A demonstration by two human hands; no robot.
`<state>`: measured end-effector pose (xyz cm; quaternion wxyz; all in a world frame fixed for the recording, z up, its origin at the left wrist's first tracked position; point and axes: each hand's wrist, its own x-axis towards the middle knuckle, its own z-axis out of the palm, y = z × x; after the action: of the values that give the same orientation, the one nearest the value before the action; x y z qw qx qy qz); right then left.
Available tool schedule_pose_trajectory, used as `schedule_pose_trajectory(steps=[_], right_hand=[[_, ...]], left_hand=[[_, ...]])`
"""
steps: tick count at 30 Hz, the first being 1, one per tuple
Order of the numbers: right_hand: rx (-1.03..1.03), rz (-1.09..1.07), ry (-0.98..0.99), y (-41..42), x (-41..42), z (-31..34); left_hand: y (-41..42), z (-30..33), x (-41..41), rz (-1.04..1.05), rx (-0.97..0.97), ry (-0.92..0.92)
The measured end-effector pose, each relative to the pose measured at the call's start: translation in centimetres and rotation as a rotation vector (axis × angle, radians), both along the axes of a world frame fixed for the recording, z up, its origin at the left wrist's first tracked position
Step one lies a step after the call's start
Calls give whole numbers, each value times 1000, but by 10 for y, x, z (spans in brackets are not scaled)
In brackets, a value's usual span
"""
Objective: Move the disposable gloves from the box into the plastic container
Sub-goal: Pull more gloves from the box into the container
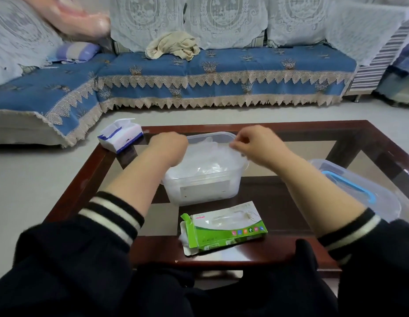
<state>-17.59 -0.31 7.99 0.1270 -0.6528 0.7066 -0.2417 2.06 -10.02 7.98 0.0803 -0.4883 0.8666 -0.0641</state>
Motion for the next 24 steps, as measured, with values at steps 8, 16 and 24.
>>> schedule_pose_trajectory(steps=[8, 16, 24], right_hand=[[401, 316, -10, 40, 40, -111], [211, 239, 86, 48, 46, -123], [65, 146, 237, 59, 52, -122]], left_hand=[[109, -61, 13, -38, 477, 283], [125, -132, 15, 44, 532, 316], [118, -135, 15, 114, 549, 420]])
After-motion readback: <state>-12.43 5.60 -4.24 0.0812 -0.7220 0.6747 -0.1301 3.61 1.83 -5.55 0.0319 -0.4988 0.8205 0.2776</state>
